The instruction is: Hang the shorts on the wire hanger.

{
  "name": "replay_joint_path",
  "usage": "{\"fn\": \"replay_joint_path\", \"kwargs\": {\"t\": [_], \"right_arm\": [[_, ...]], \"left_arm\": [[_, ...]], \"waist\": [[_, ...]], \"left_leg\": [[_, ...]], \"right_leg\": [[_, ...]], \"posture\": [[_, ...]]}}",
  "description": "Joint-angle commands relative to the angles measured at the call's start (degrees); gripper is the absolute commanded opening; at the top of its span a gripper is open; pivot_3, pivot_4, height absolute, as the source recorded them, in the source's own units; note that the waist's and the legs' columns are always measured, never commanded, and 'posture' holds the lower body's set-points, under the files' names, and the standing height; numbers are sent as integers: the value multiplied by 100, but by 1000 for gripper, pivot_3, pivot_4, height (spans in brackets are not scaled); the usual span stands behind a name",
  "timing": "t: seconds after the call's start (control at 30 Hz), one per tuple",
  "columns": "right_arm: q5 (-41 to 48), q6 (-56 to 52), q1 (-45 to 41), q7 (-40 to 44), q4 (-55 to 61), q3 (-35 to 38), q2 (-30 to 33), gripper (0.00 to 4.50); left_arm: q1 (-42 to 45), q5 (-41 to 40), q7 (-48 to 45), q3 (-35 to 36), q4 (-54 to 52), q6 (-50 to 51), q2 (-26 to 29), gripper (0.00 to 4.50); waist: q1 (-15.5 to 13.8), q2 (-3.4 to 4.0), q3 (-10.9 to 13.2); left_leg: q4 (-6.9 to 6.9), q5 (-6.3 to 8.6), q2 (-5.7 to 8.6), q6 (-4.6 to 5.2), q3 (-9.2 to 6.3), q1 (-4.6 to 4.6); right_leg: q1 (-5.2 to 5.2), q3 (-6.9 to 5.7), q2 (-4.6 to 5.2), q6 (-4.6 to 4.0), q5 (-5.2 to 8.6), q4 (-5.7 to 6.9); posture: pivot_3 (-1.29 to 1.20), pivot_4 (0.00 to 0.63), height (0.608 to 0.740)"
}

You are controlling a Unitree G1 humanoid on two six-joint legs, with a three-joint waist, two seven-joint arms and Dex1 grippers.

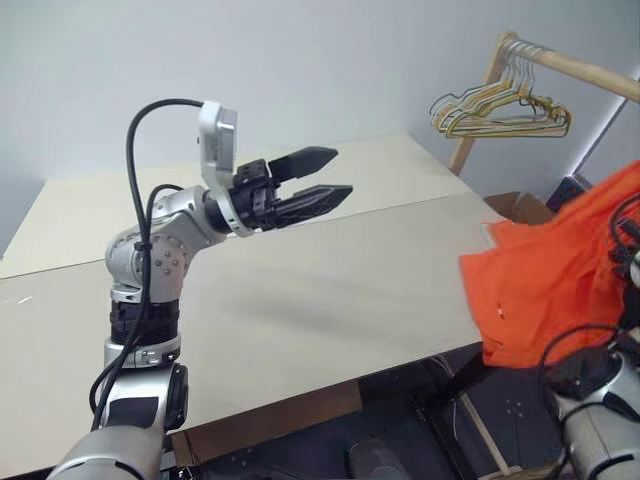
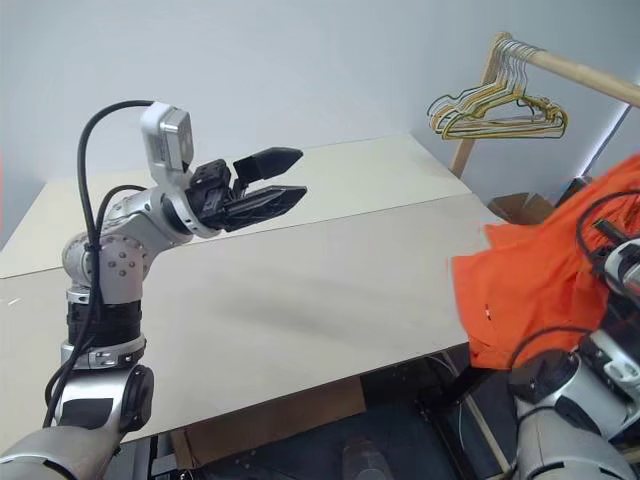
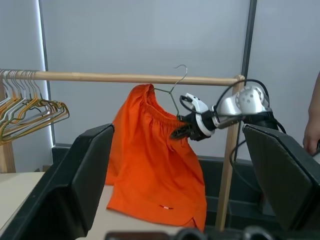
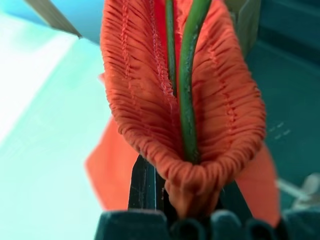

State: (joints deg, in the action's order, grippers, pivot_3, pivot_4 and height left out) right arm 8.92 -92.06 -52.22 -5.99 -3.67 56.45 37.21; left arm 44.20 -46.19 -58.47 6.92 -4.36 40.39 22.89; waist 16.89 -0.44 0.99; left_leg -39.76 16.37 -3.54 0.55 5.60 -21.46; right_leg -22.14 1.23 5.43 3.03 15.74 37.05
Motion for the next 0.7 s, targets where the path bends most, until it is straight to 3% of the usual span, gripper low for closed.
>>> {"fn": "replay_joint_path", "kwargs": {"t": [0.03,0.3,0.7], "right_arm": [[-238,-44,-528,-289,-357,201,363,0],[-925,-44,-1481,-864,-1491,930,671,0],[-1387,128,-1213,-1083,-1485,1046,504,0]], "left_arm": [[55,18,-60,-27,-94,-158,66,4471],[11,24,-89,-79,-149,-185,102,4471],[-81,-27,-77,-99,-286,-124,205,4471]], "waist": [[-2,6,2],[20,20,4],[86,25,6]], "left_leg": [[1,0,0,0,1,-1],[8,0,-1,1,13,8],[9,0,-2,-1,18,10]], "right_leg": [[0,0,0,0,0,-1],[0,11,-2,1,1,-2],[0,17,-2,4,2,-3]], "posture": [[-317,0,740],[-316,0,740],[-309,0,740]]}}
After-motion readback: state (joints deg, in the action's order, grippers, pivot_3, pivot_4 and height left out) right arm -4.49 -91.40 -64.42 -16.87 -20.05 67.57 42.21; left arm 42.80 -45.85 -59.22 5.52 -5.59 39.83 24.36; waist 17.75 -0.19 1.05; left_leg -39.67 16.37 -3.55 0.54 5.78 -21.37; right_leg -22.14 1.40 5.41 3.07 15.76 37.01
